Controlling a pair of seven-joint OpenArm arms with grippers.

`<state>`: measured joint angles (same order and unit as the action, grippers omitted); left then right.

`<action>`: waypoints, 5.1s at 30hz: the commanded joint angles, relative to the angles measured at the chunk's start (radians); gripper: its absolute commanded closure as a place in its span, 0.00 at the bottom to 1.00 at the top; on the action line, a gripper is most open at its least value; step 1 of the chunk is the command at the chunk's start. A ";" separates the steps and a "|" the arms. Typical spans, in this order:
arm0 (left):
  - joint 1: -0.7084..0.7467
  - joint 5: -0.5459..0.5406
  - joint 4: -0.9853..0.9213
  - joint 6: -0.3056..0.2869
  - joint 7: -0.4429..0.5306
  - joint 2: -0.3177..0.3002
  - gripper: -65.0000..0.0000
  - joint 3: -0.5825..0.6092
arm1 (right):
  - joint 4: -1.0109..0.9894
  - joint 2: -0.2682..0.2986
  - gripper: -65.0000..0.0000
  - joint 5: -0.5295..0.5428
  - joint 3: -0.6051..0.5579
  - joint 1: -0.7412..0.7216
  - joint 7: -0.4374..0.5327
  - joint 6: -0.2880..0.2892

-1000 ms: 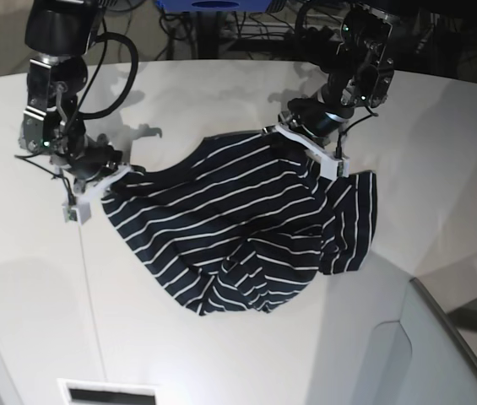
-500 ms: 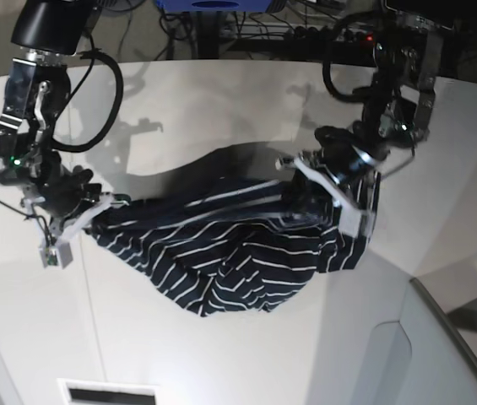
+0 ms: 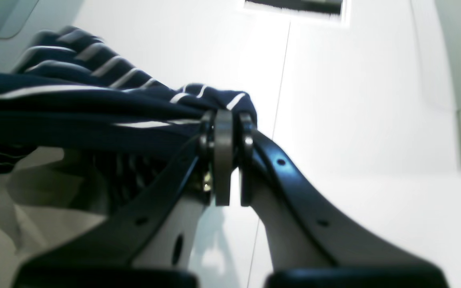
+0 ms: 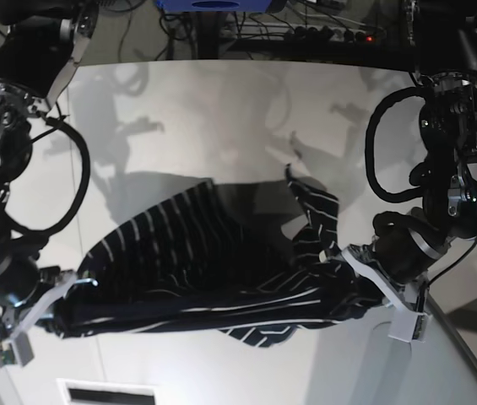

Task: Layout the t-shirt on the table in an organized manner, then fold the t-shirt properly
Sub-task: 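Swing the held shirt up and lay it back on the table, then grasp the shirt hem with the right gripper while the left holds, then pull the shirt taut between both grippers, stretching it out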

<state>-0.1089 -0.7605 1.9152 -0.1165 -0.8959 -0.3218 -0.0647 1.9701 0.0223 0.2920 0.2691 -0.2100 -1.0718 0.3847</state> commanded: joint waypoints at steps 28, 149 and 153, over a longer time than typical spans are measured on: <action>-0.509 0.006 -0.128 0.004 0.103 0.327 1.00 -0.200 | -0.028 0.147 0.99 -0.032 -0.050 -0.566 0.023 -0.010; 0.694 -0.164 0.028 -0.323 0.097 0.028 1.00 -0.541 | -1.236 -0.163 0.25 0.574 -0.733 -0.296 0.528 0.049; 0.719 -0.162 0.028 -0.429 0.096 0.029 1.00 -0.487 | -1.236 -0.163 0.26 0.568 -0.733 -0.296 0.528 0.049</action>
<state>0.5968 -0.9138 1.9266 -0.5404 -0.8135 -0.2813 -0.5438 0.7193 -0.1322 0.8429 -0.4686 -0.4751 -0.5606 0.4191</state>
